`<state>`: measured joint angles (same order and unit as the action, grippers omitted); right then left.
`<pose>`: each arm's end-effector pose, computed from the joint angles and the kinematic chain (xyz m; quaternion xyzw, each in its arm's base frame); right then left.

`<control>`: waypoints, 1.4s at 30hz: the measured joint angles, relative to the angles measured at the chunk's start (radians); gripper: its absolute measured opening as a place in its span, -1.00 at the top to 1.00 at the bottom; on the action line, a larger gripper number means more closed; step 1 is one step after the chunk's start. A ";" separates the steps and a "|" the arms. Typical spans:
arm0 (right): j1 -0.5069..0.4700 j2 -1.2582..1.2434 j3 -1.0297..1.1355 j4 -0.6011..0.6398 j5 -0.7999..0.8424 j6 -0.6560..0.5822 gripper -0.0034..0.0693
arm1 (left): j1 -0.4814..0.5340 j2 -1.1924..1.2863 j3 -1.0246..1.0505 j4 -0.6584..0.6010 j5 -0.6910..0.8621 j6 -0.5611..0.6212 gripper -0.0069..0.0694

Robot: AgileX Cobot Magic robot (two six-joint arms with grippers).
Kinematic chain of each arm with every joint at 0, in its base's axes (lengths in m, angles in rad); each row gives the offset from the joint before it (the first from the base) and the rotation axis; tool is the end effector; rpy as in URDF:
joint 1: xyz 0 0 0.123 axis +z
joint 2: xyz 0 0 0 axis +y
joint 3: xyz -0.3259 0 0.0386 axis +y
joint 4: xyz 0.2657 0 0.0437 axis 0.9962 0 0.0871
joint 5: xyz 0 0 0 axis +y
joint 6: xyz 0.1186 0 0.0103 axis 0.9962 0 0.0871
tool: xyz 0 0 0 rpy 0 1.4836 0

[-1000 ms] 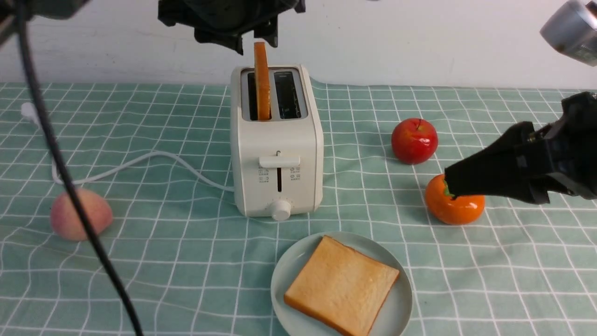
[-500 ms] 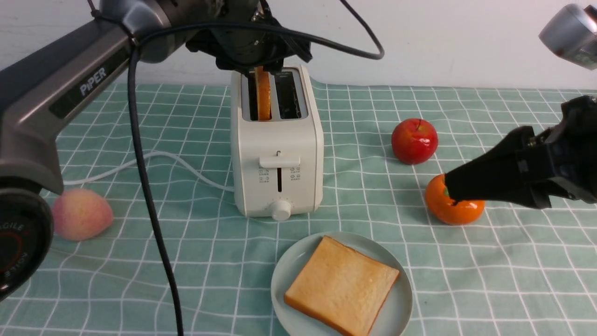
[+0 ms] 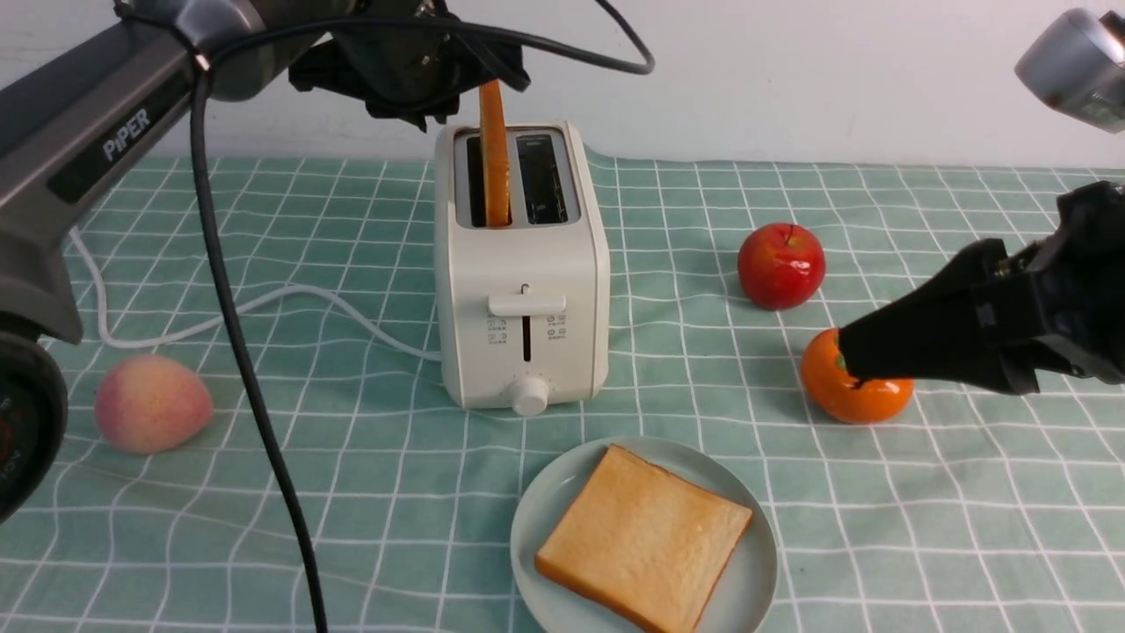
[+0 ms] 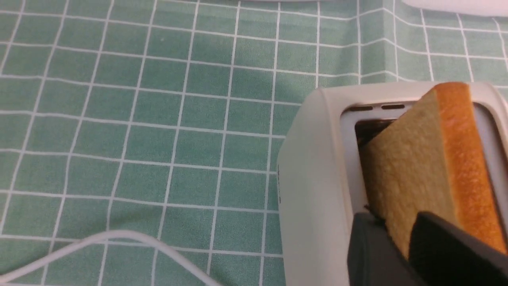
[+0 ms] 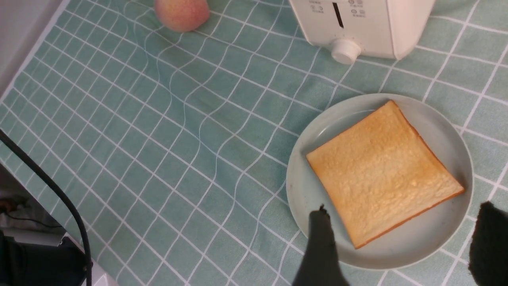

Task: Take toasted bread from bread machine on blue coffee table place on plate.
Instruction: 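Reach for a toast slice standing in the toaster with the left gripper, then place the slice of bread on the plate with the left gripper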

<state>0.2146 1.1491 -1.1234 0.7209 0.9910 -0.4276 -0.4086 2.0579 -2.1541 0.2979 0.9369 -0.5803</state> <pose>0.2187 0.1150 0.4023 -0.1945 0.8712 0.3076 0.3295 0.5002 -0.1859 0.3846 -0.0448 0.9070 -0.0592 0.4145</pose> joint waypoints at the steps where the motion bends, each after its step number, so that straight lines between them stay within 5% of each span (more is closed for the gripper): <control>1: 0.000 0.000 0.000 0.000 0.000 0.000 -0.41 | -0.009 -0.006 0.000 0.010 -0.002 -0.001 0.26; 7: 0.000 0.000 0.000 0.000 -0.001 0.000 -0.41 | -0.067 -0.012 0.000 -0.007 -0.036 -0.002 -0.49; 13: 0.014 0.000 0.000 -0.004 -0.001 0.000 -0.41 | -0.066 0.057 -0.001 -0.007 -0.052 -0.002 -0.76; 17: 0.045 0.000 0.000 -0.023 -0.001 0.000 -0.41 | -0.065 0.096 0.001 0.006 -0.049 0.000 -0.55; 21: 0.060 0.000 0.000 -0.034 -0.001 0.000 -0.41 | -0.065 0.059 0.001 0.001 -0.017 0.060 0.44; 23: 0.060 0.000 0.000 -0.036 -0.001 0.000 -0.41 | -0.065 0.023 0.001 -0.002 -0.002 0.082 0.63; 29: 0.060 0.000 0.000 -0.045 -0.001 0.000 -0.41 | -0.065 -0.296 -0.002 -0.005 0.028 0.190 0.58; 35: 0.060 0.000 0.000 -0.078 0.000 0.000 -0.41 | -0.065 -0.578 0.027 -0.097 0.283 0.333 0.58; 39: 0.060 0.000 0.000 -0.086 0.000 0.000 -0.41 | -0.065 -0.748 0.261 -0.320 0.317 0.410 0.58; 42: 0.060 0.000 0.000 -0.086 -0.001 0.000 -0.41 | -0.065 -0.816 0.579 -0.654 0.220 0.565 0.58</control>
<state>0.2745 1.1491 -1.1234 0.6352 0.9903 -0.4276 -0.4735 1.2417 -1.5746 -0.3558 1.1567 -0.0157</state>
